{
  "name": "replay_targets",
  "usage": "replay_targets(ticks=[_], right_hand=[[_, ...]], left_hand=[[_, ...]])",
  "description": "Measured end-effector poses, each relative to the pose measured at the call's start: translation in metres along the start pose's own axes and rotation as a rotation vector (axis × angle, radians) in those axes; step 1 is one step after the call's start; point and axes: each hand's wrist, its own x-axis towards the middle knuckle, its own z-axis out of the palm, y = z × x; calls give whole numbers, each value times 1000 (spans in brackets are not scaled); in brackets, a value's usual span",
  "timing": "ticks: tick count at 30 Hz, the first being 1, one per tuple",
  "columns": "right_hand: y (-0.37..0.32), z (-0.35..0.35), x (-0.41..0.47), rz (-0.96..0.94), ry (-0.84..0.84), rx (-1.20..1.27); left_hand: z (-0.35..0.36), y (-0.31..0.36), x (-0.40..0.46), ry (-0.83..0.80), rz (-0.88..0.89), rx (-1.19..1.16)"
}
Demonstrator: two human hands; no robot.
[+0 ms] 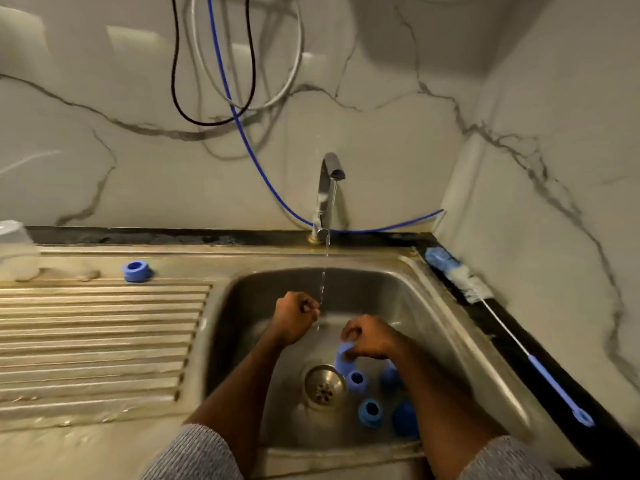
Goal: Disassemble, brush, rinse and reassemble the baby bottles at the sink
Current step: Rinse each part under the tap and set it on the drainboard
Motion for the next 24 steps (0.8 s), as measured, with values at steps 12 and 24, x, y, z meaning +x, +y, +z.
replay_targets(ticks=[12, 24], right_hand=[[-40, 11, 48, -98, 316, 260], [-53, 1, 61, -161, 510, 575]], left_hand=[[3, -17, 17, 56, -10, -6], [11, -20, 32, 168, 15, -284]])
